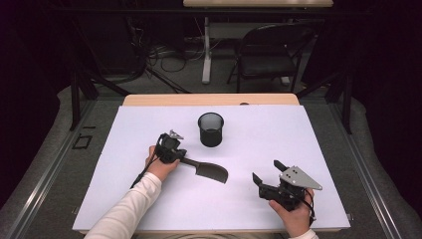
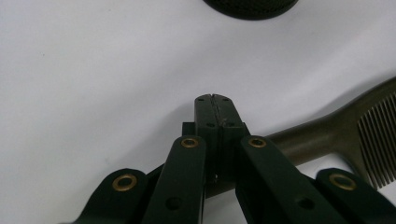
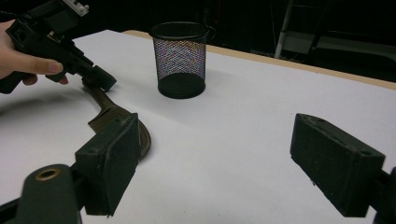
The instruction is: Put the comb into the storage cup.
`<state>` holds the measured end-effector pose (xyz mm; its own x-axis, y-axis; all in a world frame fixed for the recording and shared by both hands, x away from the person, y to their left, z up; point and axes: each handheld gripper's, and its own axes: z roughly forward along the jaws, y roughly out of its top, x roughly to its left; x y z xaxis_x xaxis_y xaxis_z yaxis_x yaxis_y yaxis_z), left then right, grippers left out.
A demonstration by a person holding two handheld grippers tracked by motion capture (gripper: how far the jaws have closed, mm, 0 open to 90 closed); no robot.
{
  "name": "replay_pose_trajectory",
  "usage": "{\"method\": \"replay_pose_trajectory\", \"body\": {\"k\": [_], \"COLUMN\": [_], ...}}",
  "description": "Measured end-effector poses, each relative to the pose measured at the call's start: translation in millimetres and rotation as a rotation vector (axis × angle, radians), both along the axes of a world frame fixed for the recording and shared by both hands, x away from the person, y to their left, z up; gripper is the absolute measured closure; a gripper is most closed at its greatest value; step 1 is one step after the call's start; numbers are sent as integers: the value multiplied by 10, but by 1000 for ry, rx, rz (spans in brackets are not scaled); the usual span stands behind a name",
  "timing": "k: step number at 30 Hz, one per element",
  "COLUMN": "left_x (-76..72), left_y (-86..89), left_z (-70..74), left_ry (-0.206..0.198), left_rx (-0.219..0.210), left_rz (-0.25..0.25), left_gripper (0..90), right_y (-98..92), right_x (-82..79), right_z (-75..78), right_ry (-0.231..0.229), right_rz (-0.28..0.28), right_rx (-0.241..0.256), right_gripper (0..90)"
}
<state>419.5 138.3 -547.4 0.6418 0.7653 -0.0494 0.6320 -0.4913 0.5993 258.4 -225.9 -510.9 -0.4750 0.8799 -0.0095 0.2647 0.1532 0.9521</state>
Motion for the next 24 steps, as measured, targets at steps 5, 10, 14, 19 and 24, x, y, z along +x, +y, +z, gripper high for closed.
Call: {"method": "replay_pose_trajectory", "body": {"k": [5, 10, 14, 19, 24], "left_x": [-60, -130, -185, -271, -344], "left_y": [93, 175, 228, 260, 294], "left_z": [4, -15, -24, -25, -23], "left_ry": [5, 7, 2, 0, -1], "left_rx": [-7, -10, -14, -17, -26], "left_rz": [-7, -9, -16, -30, -37], "left_gripper": [900, 900, 900, 900, 900], "right_y": [2, 4, 11, 15, 18], "right_x": [-1, 0, 0, 2, 0], "right_z": [-1, -2, -4, -8, -8], "right_ry": [3, 5, 2, 4, 6], "right_rz": [0, 2, 3, 4, 5], "right_rx": [-1, -4, -8, -4, -5], "right_gripper": [160, 162, 163, 163, 163]}}
